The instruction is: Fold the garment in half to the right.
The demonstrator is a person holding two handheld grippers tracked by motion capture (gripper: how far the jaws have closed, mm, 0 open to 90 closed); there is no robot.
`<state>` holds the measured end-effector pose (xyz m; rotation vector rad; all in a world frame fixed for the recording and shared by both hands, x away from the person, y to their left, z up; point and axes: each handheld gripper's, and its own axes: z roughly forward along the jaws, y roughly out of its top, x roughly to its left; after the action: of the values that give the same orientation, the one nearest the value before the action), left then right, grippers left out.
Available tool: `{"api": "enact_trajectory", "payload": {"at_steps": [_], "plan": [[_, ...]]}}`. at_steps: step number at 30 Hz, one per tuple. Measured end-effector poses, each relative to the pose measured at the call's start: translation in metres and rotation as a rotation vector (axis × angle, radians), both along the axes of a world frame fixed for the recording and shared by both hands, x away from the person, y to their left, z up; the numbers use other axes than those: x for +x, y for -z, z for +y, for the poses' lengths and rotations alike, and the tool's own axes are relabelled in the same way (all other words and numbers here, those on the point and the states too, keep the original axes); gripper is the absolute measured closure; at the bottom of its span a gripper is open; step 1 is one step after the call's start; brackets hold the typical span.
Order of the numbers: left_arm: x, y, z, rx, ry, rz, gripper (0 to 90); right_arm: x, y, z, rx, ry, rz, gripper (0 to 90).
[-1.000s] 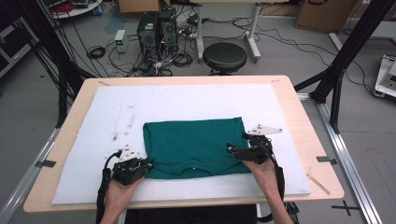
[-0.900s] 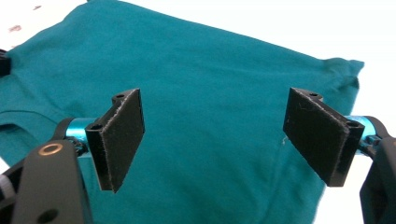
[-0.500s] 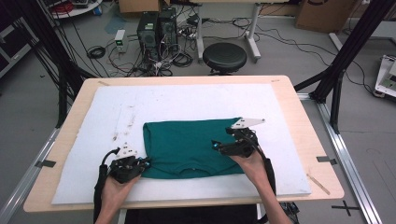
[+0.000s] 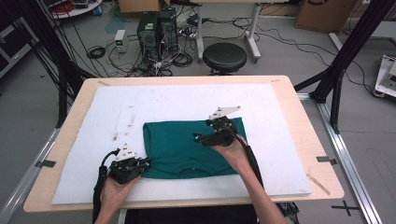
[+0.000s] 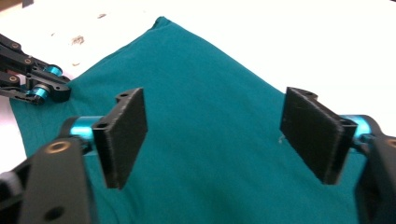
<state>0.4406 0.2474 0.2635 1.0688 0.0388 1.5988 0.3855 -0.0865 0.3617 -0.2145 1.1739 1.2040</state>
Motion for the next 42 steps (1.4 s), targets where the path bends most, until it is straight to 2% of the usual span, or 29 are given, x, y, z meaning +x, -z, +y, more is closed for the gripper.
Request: {"api": "enact_trajectory", "payload": {"at_steps": [6, 8, 11, 14, 18, 21, 23, 26, 30, 32, 35, 37, 42], "plan": [[0.000, 0.001, -0.001, -0.001, -0.009, -0.008, 85.4, 0.004, -0.025, 0.030, -0.044, 0.042, 0.017, 26.7], [0.000, 0.000, -0.001, -0.003, -0.003, -0.007, 85.4, 0.005, -0.032, 0.038, -0.061, 0.057, 0.024, 31.9], [0.000, 0.000, 0.000, -0.002, 0.003, -0.002, 85.4, 0.005, -0.043, 0.052, -0.080, 0.057, 0.018, 33.1], [0.000, 0.000, 0.000, -0.002, 0.004, 0.002, 85.3, 0.007, -0.055, 0.064, -0.109, 0.044, 0.038, 33.0], [0.000, 0.000, 0.000, -0.002, 0.009, 0.004, 85.3, 0.012, -0.070, 0.084, -0.148, 0.057, 0.062, 33.1], [0.000, 0.000, 0.001, -0.001, 0.007, 0.004, 85.3, 0.016, -0.078, 0.099, -0.168, 0.066, 0.064, 33.7], [0.000, 0.000, 0.001, -0.001, 0.008, 0.005, 85.2, 0.017, -0.082, 0.112, -0.182, 0.073, 0.073, 33.7], [0.000, 0.000, 0.001, -0.001, 0.008, 0.005, 85.1, 0.017, -0.086, 0.127, -0.195, 0.093, 0.063, 34.7], [0.000, -0.001, 0.001, -0.001, 0.011, 0.007, 85.1, 0.020, -0.091, 0.145, -0.218, 0.081, 0.107, 38.0], [0.000, -0.001, 0.001, -0.002, 0.013, 0.008, 85.1, 0.022, -0.092, 0.155, -0.223, 0.103, 0.092, 40.9], [0.000, -0.001, 0.001, -0.002, 0.012, 0.008, 85.1, 0.029, -0.095, 0.168, -0.234, 0.124, 0.106, 42.2], [0.000, -0.001, 0.001, -0.002, 0.014, 0.008, 85.0, 0.033, -0.096, 0.176, -0.224, 0.150, 0.093, 43.2], [0.000, -0.001, 0.001, -0.002, 0.015, 0.009, 85.0, 0.037, -0.098, 0.188, -0.238, 0.142, 0.083, 45.2]]}}
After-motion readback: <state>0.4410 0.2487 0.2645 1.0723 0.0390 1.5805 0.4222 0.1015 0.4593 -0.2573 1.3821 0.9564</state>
